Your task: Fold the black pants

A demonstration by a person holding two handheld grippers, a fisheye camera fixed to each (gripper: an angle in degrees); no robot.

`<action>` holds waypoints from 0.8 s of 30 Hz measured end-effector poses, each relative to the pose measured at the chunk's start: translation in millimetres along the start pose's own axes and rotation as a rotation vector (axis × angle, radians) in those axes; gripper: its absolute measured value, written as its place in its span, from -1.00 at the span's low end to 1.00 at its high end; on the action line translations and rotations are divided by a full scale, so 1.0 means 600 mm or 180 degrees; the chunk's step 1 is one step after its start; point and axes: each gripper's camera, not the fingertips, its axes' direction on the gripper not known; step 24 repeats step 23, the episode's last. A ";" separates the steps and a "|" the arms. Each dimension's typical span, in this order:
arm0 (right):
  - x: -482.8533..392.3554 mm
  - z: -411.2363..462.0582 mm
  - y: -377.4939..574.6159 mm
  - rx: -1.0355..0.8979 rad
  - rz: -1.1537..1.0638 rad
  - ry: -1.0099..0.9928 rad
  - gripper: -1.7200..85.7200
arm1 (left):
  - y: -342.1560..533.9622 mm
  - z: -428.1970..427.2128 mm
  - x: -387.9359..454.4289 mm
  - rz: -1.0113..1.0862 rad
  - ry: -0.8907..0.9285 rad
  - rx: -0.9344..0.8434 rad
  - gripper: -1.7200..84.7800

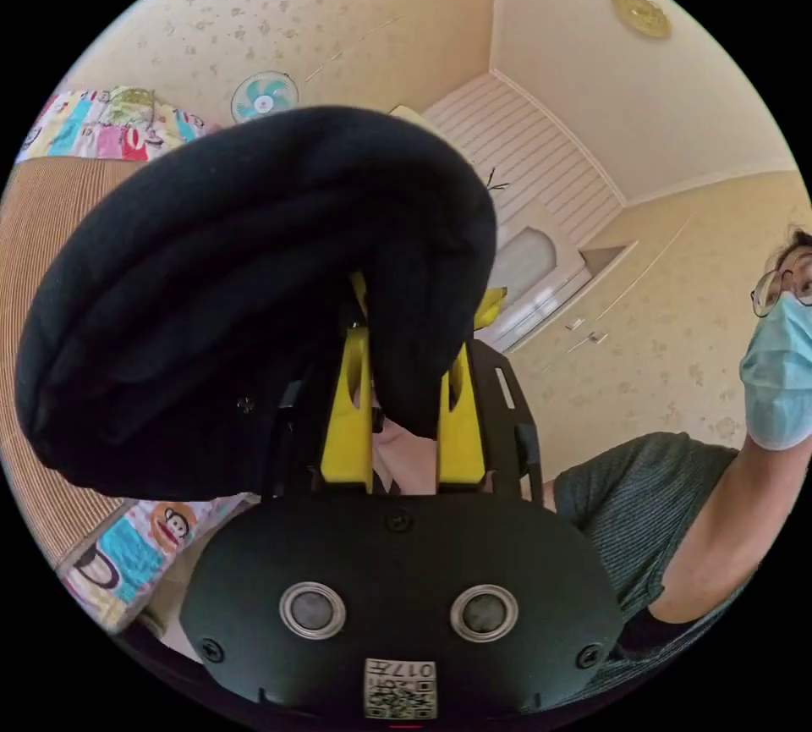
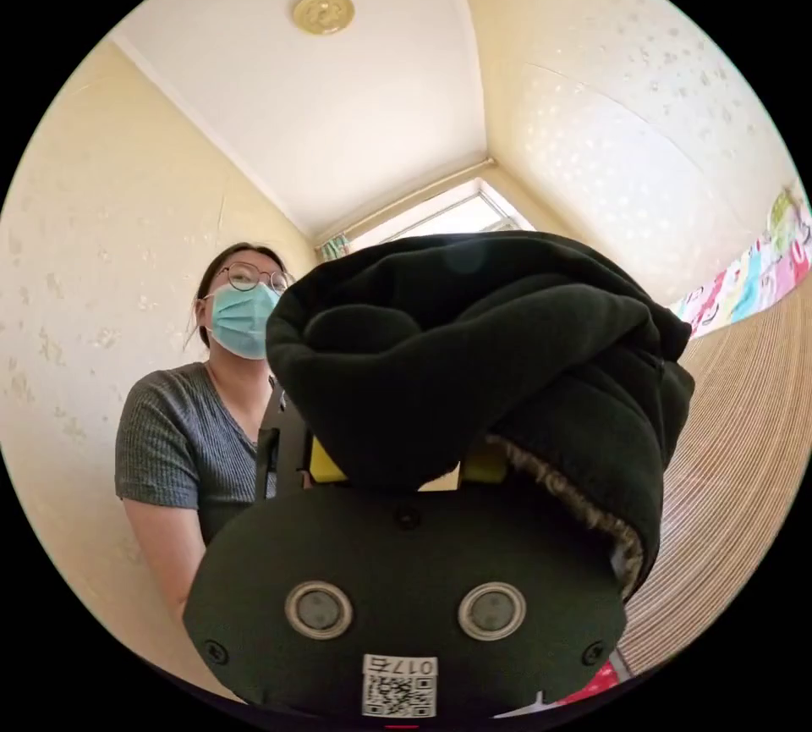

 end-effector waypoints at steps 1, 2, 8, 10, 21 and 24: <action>-0.024 -0.029 -0.043 0.0054 -0.0199 0.0161 -0.47 | -0.006 0.007 0.011 0.0094 0.0081 0.0102 -0.67; -0.050 -0.064 -0.082 0.0114 -0.0393 0.0316 -0.47 | -0.007 0.012 0.015 0.0125 0.0100 0.0123 -0.68; -0.132 -0.248 -0.162 0.0633 -0.0198 0.1422 -0.47 | 0.075 0.091 -0.015 -0.0033 -0.0410 -0.0407 -0.73; -0.128 -0.296 -0.150 0.0556 0.0053 0.2072 -0.47 | 0.127 0.119 -0.059 -0.0410 -0.0434 -0.0690 -0.73; -0.098 -0.351 0.172 0.1235 0.1561 0.3634 -0.60 | 0.235 0.121 -0.100 -0.1131 -0.0690 -0.0749 -0.73; -0.137 -0.277 0.217 0.1339 0.1313 0.4000 -0.78 | 0.233 0.106 -0.097 -0.1130 -0.0877 -0.0697 -0.73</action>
